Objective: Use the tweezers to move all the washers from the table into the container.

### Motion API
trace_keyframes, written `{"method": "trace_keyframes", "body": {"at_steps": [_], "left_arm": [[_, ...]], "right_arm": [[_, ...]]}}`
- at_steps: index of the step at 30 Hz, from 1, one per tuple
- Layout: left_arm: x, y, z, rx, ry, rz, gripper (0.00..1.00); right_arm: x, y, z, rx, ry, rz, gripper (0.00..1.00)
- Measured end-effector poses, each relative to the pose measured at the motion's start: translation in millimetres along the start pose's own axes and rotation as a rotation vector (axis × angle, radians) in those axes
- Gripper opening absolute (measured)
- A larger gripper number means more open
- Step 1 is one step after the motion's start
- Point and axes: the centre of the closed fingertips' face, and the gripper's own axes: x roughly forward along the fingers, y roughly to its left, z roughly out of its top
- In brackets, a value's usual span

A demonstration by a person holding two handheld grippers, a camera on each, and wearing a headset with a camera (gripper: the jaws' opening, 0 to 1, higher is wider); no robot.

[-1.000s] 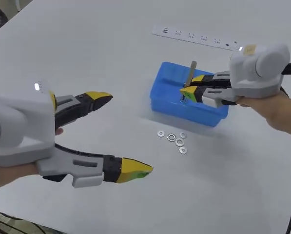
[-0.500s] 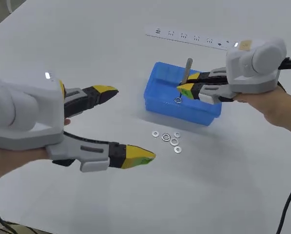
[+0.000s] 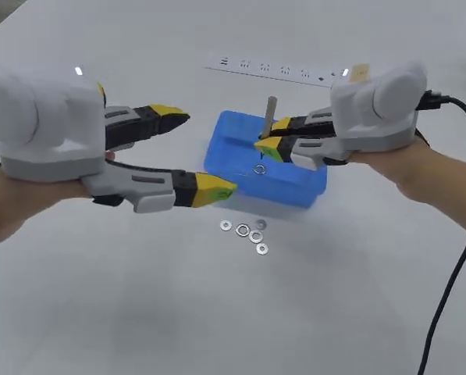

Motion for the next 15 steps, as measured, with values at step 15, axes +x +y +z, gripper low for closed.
{"method": "trace_keyframes", "body": {"at_steps": [15], "left_arm": [[59.5,7.0,21.3,0.088,-0.027,-0.083,0.53]], "right_arm": [[-1.9,8.3,-5.0,-0.072,0.034,0.004,0.08]]}}
